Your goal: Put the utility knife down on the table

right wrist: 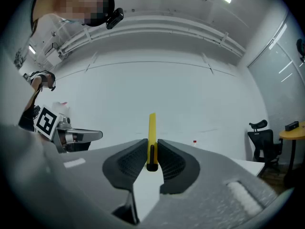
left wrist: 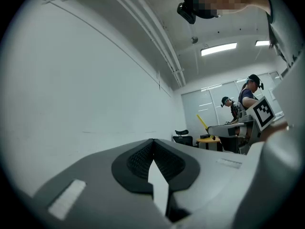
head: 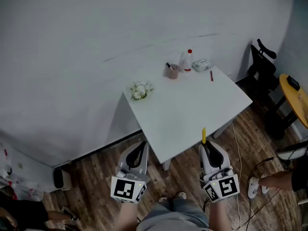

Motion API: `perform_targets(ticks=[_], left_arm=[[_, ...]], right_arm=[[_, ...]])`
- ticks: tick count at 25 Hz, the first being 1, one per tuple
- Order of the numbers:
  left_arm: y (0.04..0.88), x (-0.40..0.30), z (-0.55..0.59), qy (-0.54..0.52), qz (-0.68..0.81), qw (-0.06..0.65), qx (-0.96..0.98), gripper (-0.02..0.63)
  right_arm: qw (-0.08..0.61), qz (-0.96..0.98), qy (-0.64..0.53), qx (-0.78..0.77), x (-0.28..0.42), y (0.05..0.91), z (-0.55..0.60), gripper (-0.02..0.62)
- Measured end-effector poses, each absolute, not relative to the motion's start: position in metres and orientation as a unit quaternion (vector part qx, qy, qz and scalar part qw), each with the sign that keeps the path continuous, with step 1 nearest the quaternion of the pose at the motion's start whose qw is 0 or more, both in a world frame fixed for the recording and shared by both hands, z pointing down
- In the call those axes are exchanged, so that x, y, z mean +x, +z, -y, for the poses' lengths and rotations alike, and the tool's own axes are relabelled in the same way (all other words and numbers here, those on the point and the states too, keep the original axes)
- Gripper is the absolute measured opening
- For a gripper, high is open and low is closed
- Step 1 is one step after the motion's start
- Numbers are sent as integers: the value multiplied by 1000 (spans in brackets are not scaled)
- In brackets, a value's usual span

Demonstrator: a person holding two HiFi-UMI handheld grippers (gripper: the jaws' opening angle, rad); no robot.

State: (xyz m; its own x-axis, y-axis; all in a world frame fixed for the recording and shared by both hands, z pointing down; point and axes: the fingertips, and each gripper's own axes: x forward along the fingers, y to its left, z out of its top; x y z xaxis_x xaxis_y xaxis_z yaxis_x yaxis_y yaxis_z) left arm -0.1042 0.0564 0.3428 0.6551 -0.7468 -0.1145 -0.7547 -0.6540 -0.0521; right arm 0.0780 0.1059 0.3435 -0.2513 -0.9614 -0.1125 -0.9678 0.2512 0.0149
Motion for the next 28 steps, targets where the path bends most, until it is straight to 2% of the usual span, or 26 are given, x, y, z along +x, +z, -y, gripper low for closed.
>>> perform_targets(ticks=[13,28], left_arm=[[345,-113,-41,47,-401,46,-914,3],[337,-86,11,57,-414,57,-907,3]], right_arm=[[64,-777,30,-626,74,343,-96,64],[72,-784,32,-616,107,341,-38,64]])
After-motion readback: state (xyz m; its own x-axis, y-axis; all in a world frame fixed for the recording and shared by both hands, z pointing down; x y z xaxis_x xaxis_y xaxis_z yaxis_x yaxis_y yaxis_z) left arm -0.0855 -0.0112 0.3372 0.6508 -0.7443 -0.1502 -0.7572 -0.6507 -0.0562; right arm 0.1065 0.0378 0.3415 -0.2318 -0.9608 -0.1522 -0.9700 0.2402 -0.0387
